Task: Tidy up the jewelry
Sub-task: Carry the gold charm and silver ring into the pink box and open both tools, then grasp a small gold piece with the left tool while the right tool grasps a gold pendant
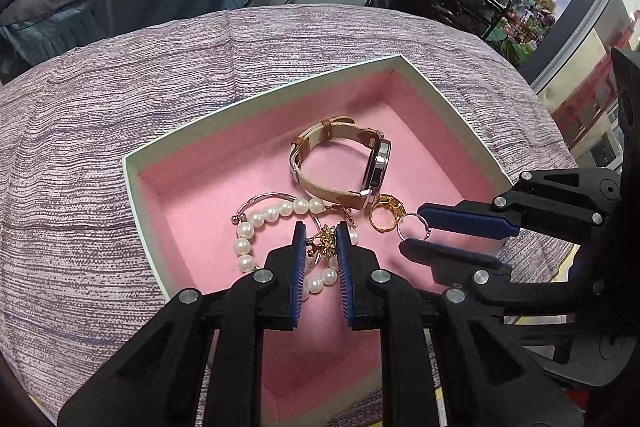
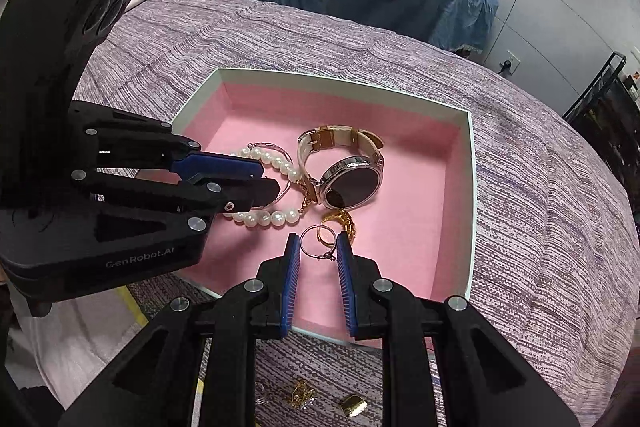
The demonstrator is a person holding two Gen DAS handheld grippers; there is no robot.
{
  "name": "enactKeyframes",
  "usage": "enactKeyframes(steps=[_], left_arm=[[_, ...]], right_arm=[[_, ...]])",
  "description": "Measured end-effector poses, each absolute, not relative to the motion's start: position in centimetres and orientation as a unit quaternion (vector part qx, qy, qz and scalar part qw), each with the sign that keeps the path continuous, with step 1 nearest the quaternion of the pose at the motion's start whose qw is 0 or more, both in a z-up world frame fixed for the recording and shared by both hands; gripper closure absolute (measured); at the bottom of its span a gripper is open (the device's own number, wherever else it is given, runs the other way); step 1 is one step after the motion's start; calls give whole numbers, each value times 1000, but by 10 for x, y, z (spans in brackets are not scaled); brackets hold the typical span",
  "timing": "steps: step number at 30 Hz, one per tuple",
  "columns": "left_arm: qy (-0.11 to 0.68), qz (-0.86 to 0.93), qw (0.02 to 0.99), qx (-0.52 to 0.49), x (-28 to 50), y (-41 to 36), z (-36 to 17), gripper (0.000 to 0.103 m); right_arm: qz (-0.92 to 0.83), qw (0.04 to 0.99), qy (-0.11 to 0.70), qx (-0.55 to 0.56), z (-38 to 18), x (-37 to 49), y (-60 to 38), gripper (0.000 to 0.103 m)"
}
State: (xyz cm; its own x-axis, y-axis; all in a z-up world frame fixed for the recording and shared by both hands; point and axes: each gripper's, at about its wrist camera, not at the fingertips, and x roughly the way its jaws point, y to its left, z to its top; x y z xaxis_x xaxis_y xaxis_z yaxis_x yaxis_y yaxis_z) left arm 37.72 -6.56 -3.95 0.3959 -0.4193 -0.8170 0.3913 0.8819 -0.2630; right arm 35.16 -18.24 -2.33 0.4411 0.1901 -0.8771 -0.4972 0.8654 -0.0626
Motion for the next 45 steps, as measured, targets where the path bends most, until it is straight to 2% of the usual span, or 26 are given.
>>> enactKeyframes(steps=[9,12,15,18,20,22,26,32,39,45], left_arm=[[488,-243,838,-4,374,-71,-37,87],[482,-242,842,1,372,-70,-33,80],[473,-241,848,-14,371,-64,-26,68],[454,-237,858,-35,366,-54,-13,52],[433,-227,871,-50,358,-45,-2,33],[416,-218,880,-67,346,-36,6,25],[386,-205,896,-79,315,-20,15,13],[368,-192,908,-61,266,-10,10,11],[374,-170,912,-7,223,-13,-14,11],[383,-159,910,0,200,-21,-33,11]], right_arm=[[198,830,500,-150,-27,359,-185,84],[197,830,500,-145,-27,360,-186,84],[199,834,495,-141,-24,358,-187,83],[200,844,478,-136,-18,351,-191,74],[197,856,460,-132,-11,344,-195,62],[194,869,438,-121,-3,335,-200,58],[181,893,399,-101,10,314,-215,41],[161,905,388,-61,9,287,-244,34],[142,907,391,-63,-6,258,-259,34],[130,907,393,-81,-16,240,-261,34]])
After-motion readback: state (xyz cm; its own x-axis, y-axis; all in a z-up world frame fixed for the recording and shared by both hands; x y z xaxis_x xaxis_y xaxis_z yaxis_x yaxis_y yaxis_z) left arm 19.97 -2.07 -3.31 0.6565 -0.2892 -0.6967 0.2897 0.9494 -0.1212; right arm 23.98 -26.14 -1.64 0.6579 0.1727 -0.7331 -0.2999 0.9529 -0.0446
